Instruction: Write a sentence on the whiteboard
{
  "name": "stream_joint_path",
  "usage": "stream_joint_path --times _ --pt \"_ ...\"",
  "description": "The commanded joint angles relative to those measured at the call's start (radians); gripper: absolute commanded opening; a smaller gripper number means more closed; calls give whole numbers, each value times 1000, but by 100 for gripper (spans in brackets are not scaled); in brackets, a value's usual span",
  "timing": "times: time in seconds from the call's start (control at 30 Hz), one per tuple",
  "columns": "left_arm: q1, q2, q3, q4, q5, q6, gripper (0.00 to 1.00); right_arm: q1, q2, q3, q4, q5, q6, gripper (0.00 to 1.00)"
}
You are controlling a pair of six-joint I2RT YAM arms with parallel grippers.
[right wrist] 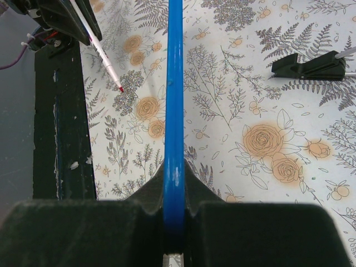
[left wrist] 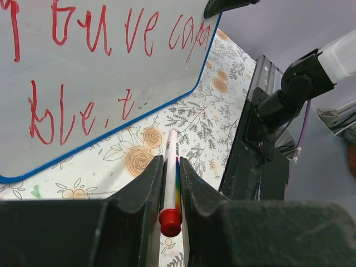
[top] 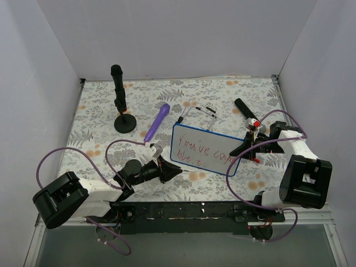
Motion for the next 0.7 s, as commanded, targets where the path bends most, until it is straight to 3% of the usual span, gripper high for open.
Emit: stream_joint_path --times 0.0,0.47,0.67 --pt "-11 15 37 38 -47 30 0 6 -17 0 -2 86 -14 1" --pt "-29 110 106 35 -118 59 0 6 -28 0 -5 83 -15 1" --pt "-31 80 101 -14 -141 86 0 6 -31 0 -5 83 -14 1"
